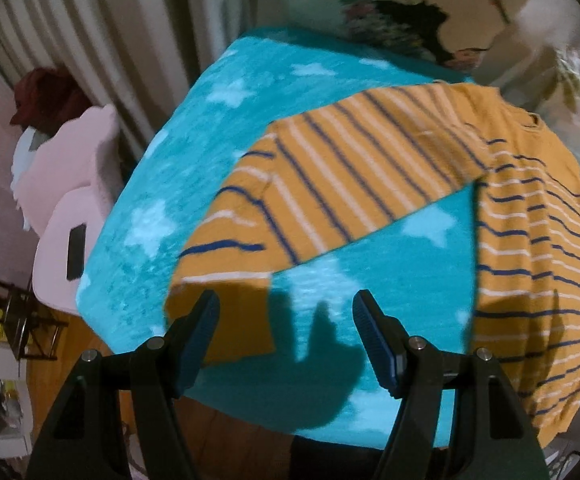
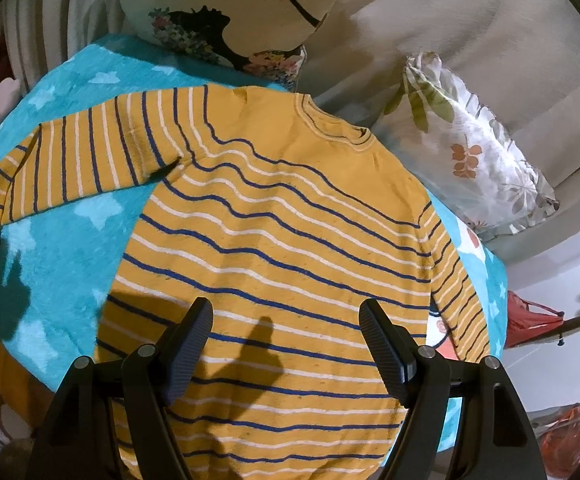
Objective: Fold small clothes
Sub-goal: 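Grasp the sleeve cuff with the left gripper, then fold the held sleeve across the chest toward the right gripper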
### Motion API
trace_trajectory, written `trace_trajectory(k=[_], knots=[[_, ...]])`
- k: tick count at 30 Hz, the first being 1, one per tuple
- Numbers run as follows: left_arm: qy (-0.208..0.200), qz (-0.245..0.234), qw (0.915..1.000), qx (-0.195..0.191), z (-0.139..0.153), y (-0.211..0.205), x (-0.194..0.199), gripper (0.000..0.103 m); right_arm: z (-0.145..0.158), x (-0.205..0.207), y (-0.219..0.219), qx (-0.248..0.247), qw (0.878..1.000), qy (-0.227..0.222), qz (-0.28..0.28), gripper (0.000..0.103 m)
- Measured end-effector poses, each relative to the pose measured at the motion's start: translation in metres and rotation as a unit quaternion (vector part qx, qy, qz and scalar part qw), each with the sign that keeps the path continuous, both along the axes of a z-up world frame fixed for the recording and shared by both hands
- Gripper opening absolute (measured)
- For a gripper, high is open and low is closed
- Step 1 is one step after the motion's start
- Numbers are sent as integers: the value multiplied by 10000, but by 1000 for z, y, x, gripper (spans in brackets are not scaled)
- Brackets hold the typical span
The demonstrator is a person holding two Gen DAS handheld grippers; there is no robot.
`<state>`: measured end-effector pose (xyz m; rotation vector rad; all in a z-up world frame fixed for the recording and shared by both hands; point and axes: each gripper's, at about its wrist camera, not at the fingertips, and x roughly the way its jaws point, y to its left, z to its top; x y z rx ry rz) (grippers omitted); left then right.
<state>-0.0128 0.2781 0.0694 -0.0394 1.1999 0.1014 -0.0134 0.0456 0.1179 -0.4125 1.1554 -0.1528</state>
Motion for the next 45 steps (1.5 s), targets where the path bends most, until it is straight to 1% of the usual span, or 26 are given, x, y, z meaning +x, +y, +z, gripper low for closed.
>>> trace_trajectory(k=[4, 7, 9, 11, 12, 13, 14, 16, 17, 18, 19, 20, 21, 22, 23, 25, 26, 28, 29, 31, 32, 34, 36, 38, 41, 45], knots=[[116, 155, 9997, -120, -15, 20, 3, 68, -3, 2, 6, 36, 10000, 75, 34, 80], [203, 229, 9995, -110, -31, 36, 6, 68, -6, 3, 10, 59, 9999, 127, 45, 80], [286, 240, 9991, -202, -40, 47, 8, 68, -7, 3, 11, 65, 9998, 159, 47, 80], [211, 114, 9993, -286, -41, 49, 7, 69, -8, 4, 12, 92, 9998, 185, 32, 80], [132, -10, 9995, -303, -40, 48, 7, 70, -9, 5, 12, 113, 9997, 203, 21, 80], [64, -124, 9994, -324, -40, 46, 6, 74, -9, 6, 11, 136, 9997, 217, 17, 80], [25, -189, 9992, -339, -40, 46, 6, 75, -10, 7, 11, 172, 9996, 235, 9, 80], [39, -236, 9996, -163, -46, 44, 10, 75, -11, 8, 12, 253, 9993, 270, 8, 80], [29, -289, 9996, 2, -48, 42, 11, 73, -12, 9, 13, 277, 9992, 287, 18, 80], [6, -322, 9994, 83, -47, 40, 13, 68, -12, 9, 15, 280, 9992, 296, 31, 80], [-43, -339, 9994, 110, -45, 42, 14, 46, -13, 9, 16, 283, 9991, 302, 52, 80], [-66, -353, 9993, 43, -43, 46, 15, 28, -13, 9, 17, 291, 9991, 306, 65, 80], [-89, -333, 9993, -165, -39, 53, 17, 19, -13, 9, 17, 317, 9990, 311, 81, 80], [-100, -246, 9984, -501, -35, 65, 20, 12, -13, 8, 18, 343, 9989, 314, 88, 80], [-109, -150, 9959, -886, -31, 80, 23, 11, -13, 7, 17, 359, 9988, 316, 89, 80], [-173, 103, 9905, -1362, -24, 109, 30, 10, -14, 7, 15, 379, 9987, 324, 78, 80], [-207, 221, 9890, -1450, -22, 119, 33, 10, -15, 7, 14, 395, 9986, 334, 67, 80], [-318, 538, 9833, -1710, -14, 151, 44, 10, -17, 8, 10, 447, 9982, 391, 12, 80], [-364, 730, 9785, -1892, -11, 167, 51, 10, -19, 8, 8, 460, 9981, 418, -10, 80], [-433, 993, 9717, -2101, -5, 186, 61, 9, -22, 9, 2, 489, 9977, 470, -61, 80], [-497, 1047, 9683, -2214, 1, 190, 65, 9, -23, 9, -2, 512, 9974, 493, -93, 80], [-655, 967, 9651, -2342, 14, 183, 68, 9, -26, 10, -11, 560, 9969, 532, -178, 80], [-778, 787, 9667, -2306, 30, 166, 72, 9, -29, 10, -25, 598, 9962, 549, -309, 80], [-842, 567, 9659, -2384, 43, 141, 76, 9, -32, 8, -39, 647, 9955, 553, -406, 80], [-924, 163, 9647, -2461, 64, 91, 80, 10, -34, 6, -63, 743, 9945, 512, -523, 80], [-971, -440, 9577, -2673, 88, 6, 83, 10, -33, 5, -105, 971, 9924, 355, -673, 80]])
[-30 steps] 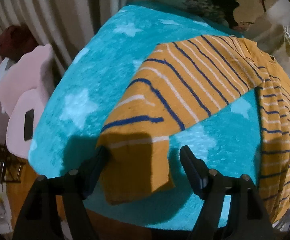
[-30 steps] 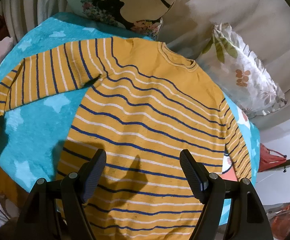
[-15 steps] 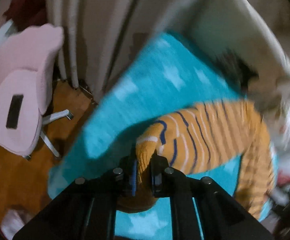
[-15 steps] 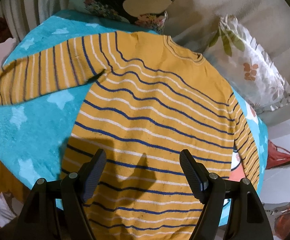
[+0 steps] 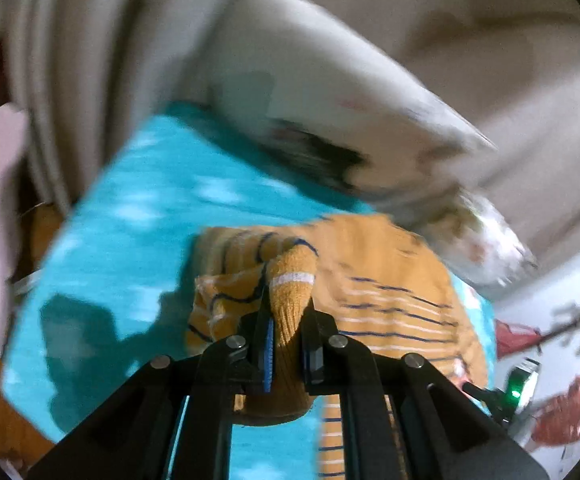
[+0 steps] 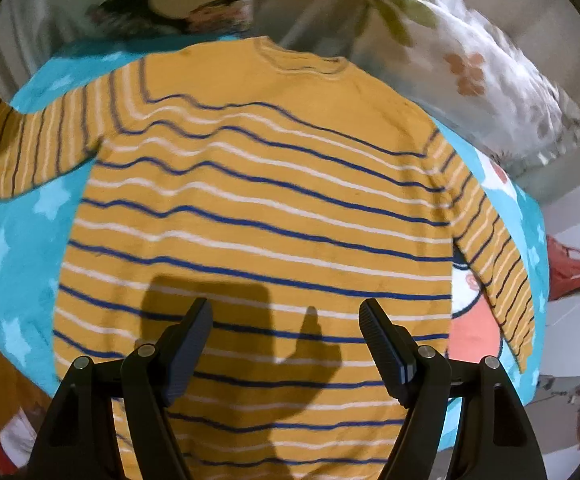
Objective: Fold small clothes
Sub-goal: 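Fold the held sleeve across the chest toward the right gripper, then press the folded sleeve flat with the right gripper and release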
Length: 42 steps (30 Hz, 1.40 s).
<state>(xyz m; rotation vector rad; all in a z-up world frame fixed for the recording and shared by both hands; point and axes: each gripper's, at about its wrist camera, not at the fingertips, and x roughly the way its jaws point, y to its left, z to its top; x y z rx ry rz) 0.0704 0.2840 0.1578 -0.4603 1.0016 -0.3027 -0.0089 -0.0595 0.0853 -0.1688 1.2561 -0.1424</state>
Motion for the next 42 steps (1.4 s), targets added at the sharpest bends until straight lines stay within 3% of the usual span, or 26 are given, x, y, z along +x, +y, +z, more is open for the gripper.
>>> trace_trajectory(k=[4, 8, 11, 15, 18, 20, 23, 26, 31, 33, 34, 35, 37, 42], knots=[[-43, -596, 9981, -172, 11, -105, 6, 10, 1, -4, -49, 184, 9996, -126, -178, 80], [46, -1230, 9918, -357, 2, -213, 6, 10, -5, -14, -111, 416, 9977, -129, -514, 80], [253, -1615, 9856, -430, -21, -290, 2, 11, -10, -24, -151, 526, 9962, -85, -687, 80], [723, -1647, 9833, -278, -58, -340, -11, 15, -19, -31, -195, 783, 9935, -28, -823, 80], [973, -1475, 9836, -372, -70, -339, -31, 30, -20, -28, -214, 1168, 9899, -54, -804, 80], [954, -1201, 9880, -169, -70, -324, -43, 44, -20, -21, -218, 1481, 9866, -115, -681, 80], [884, -747, 9919, 532, -66, -297, -62, 46, -22, -6, -210, 1921, 9805, -180, -362, 80], [837, -352, 9879, 1258, -60, -280, -75, 47, -28, 13, -191, 2171, 9756, -329, 20, 80], [814, 194, 9844, 1547, -50, -255, -95, 50, -53, 54, -167, 2140, 9755, -352, 370, 80], [741, 309, 9808, 1777, -44, -255, -100, 51, -68, 66, -158, 2080, 9769, -126, 480, 72], [716, 346, 9788, 1888, -41, -254, -103, 52, -66, 66, -155, 2001, 9780, -188, 553, 58], [672, 388, 9760, 2036, -39, -256, -106, 53, -63, 68, -151, 2131, 9737, -165, 793, 19], [580, 434, 9703, 2308, -34, -261, -108, 54, -52, 70, -145, 2241, 9686, -69, 1072, 14], [383, 454, 9641, 2589, -24, -266, -118, 58, -1, 68, -151, 1713, 9729, -839, 1308, 10]])
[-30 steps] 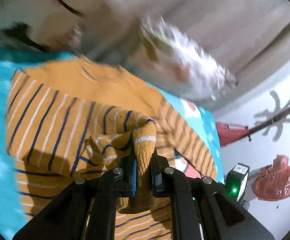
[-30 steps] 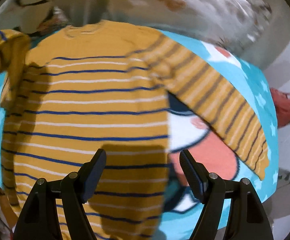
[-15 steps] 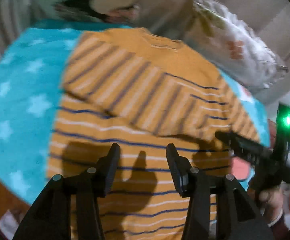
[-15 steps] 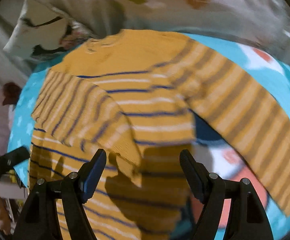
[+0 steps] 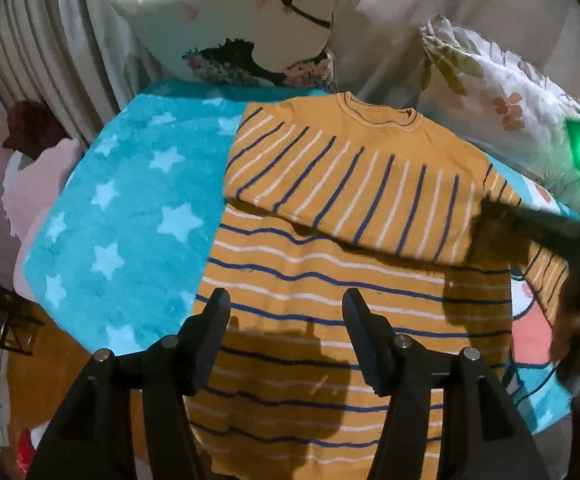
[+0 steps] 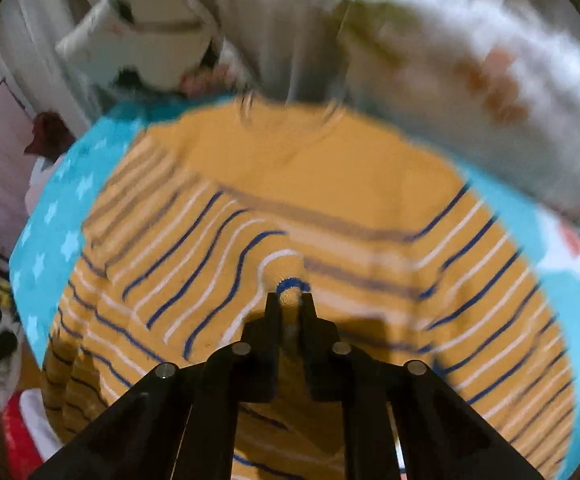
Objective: Fold small clothes
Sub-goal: 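Press the folded sleeve flat with the right gripper and release, then grasp the cuff of the other striped sleeve with the right gripper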
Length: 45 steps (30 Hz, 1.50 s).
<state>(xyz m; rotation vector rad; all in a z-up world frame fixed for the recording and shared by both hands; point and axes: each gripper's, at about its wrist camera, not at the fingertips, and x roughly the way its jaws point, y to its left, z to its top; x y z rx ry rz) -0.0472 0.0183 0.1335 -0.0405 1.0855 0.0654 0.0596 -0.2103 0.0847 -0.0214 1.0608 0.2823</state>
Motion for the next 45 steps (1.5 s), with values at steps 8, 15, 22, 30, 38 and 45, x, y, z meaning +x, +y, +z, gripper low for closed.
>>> trace_trajectory(k=[8, 15, 22, 30, 38, 45], knots=[[-86, -129, 9992, 378, 3, -12, -6, 64, -13, 16, -45, -821, 9912, 127, -1028, 26], [-61, -283, 9981, 536, 0, -24, -8, 64, 0, -8, -64, -70, 9925, -63, -1215, 36], [-86, -385, 9972, 630, 2, -36, -12, 65, -19, -22, -46, 131, 9937, 238, -1083, 36], [-26, -612, 9967, 534, -2, -55, -7, 65, -32, -46, -66, -21, 9896, 450, -1363, 45], [102, -998, 9941, 404, -11, -86, 2, 66, -46, -70, -106, -357, 9802, 612, -1851, 50], [296, -1329, 9901, 348, -20, -113, 7, 66, -56, -103, -152, -390, 9684, 713, -2359, 57]])
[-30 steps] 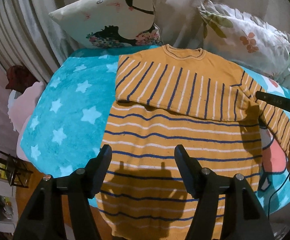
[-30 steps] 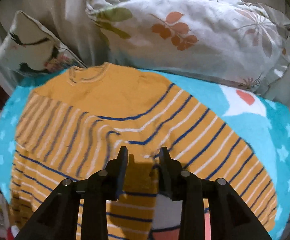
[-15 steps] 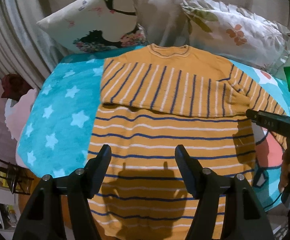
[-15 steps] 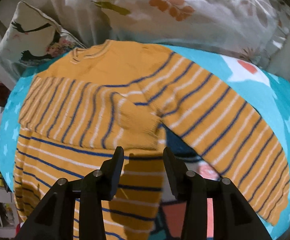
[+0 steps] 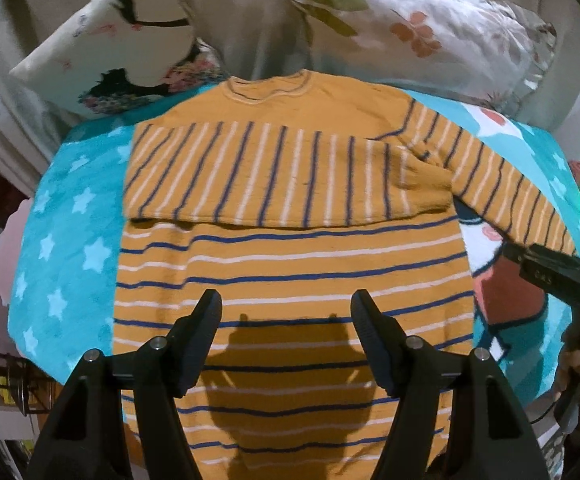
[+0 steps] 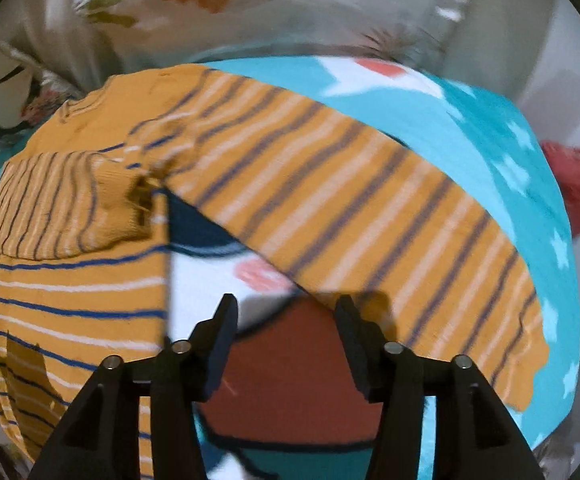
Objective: Fold small clothes
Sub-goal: 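Grasp the cuff of the other striped sleeve with the right gripper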
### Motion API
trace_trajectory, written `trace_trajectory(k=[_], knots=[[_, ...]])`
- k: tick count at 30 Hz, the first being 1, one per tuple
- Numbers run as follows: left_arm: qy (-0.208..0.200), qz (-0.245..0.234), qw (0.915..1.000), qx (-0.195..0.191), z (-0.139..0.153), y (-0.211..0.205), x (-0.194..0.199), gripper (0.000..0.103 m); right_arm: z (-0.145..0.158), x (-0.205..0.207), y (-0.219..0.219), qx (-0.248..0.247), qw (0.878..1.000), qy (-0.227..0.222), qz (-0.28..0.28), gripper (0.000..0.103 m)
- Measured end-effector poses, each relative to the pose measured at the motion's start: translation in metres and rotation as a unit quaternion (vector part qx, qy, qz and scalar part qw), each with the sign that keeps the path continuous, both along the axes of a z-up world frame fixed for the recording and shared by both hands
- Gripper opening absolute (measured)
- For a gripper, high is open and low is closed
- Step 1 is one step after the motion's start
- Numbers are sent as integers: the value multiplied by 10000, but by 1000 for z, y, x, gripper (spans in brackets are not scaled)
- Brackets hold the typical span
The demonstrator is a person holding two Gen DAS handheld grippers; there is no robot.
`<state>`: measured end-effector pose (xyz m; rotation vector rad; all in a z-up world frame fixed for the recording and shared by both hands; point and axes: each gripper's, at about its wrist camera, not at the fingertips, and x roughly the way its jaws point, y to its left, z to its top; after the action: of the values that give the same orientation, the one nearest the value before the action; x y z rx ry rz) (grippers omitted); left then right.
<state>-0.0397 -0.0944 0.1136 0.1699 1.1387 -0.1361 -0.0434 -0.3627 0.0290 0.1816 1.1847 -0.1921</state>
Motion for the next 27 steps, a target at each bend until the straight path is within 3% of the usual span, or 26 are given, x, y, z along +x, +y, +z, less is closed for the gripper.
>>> trace_trajectory(k=[3, 6, 10, 16, 24, 25, 26, 27], knots=[[89, -117, 9999, -19, -3, -11, 2, 66, -8, -22, -24, 134, 9994, 56, -303, 57], [114, -234, 9997, 27, -4, -21, 1, 66, -12, -51, -54, 676, 9950, -134, -729, 57], [126, -340, 9993, 50, -5, -31, 1, 66, -22, -100, -102, 1853, 9692, -585, -1514, 58], [199, -341, 9992, 21, -7, -38, 3, 66, -30, -129, -141, 2612, 9309, -1003, -2348, 58], [286, -178, 9994, -12, -10, -29, 0, 66, -25, -106, -166, 2487, 9183, -1352, -2767, 57], [292, -127, 9995, -20, -10, -25, 0, 66, -25, -102, -170, 2430, 9174, -1374, -2836, 53], [299, -76, 9995, -27, -10, -22, 0, 67, -25, -101, -174, 2373, 9178, -1355, -2882, 34], [303, -29, 9995, -34, -10, -18, -1, 67, -24, -99, -180, 2304, 9178, -1333, -2945, 25]])
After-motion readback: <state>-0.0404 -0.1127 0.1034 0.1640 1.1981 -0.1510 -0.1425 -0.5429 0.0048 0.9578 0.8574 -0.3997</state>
